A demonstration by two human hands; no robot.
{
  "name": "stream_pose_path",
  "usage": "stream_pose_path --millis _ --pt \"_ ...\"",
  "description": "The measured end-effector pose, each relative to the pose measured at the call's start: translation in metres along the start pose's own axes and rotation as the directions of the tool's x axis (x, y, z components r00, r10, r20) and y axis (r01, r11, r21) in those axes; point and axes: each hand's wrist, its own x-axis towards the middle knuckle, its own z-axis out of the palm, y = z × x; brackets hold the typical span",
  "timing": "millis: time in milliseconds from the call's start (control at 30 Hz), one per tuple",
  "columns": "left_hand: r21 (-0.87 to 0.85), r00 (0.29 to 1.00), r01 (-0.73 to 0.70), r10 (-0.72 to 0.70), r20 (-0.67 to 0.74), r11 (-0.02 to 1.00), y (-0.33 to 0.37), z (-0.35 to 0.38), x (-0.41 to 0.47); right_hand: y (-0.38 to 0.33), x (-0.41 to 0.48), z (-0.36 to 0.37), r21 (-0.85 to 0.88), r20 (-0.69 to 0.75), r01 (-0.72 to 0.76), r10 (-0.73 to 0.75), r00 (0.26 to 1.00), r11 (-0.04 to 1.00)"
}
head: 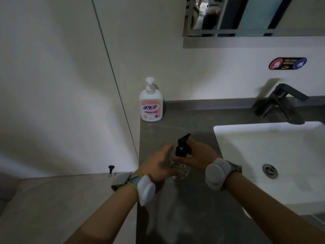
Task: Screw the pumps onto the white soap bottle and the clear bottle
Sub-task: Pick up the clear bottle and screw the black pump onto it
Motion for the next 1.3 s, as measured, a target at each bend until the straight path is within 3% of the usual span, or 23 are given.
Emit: stream_pose_path --millis 133,267,467,567,667,800,900,1000,1167,1300 --pt "0.026 1.0 0.003 -0.003 -0.014 1.0 0.0 0.003 -0.001 0.005 -0.003 -0.005 0.06 0.049 0.018 -0.021 0.999 0.998" --pt "0.078 1.0 0.021 -0.02 -0.024 0.997 0.0 0.003 -0.001 0.0 0.001 0.0 -0.167 0.007 -0.035 0.037 0.999 0.985" --pt "0.081 1.0 0.023 -0.023 -0.002 0.996 0.002 0.004 -0.002 0.008 -0.003 0.0 -0.041 0.017 0.001 0.0 1.0 0.999" --pt "0.09 0.999 0.029 -0.031 0.017 0.995 0.002 0.002 -0.002 0.006 -0.006 0.004 -0.056 -0.085 0.008 -0.012 0.996 0.998" --pt "0.105 1.0 0.02 -0.021 0.012 0.994 0.004 0.0 -0.004 0.004 -0.007 0.008 0.036 -0.175 0.024 -0.017 0.984 0.999" --pt "0.045 1.0 0.0 0.001 -0.022 0.999 0.007 0.0 -0.005 0.008 -0.004 0.005 0.024 -0.05 0.052 -0.05 0.997 0.998" --pt "0.094 1.0 0.028 -0.028 0.002 0.995 0.008 0.001 -0.006 0.012 -0.009 0.008 0.104 -0.12 0.071 -0.058 0.991 0.992" --pt "0.117 1.0 0.016 -0.017 0.012 0.993 0.008 0.0 -0.005 0.011 -0.011 0.013 0.09 -0.2 0.059 -0.04 0.979 0.994" --pt "0.055 1.0 0.001 -0.001 0.001 0.999 0.011 0.001 -0.007 0.018 -0.01 0.009 0.084 -0.108 0.054 -0.045 0.993 0.995" --pt "0.059 1.0 -0.014 0.013 0.017 0.998 0.013 0.001 -0.006 0.017 -0.012 0.01 0.029 -0.174 0.076 -0.07 0.982 0.997"
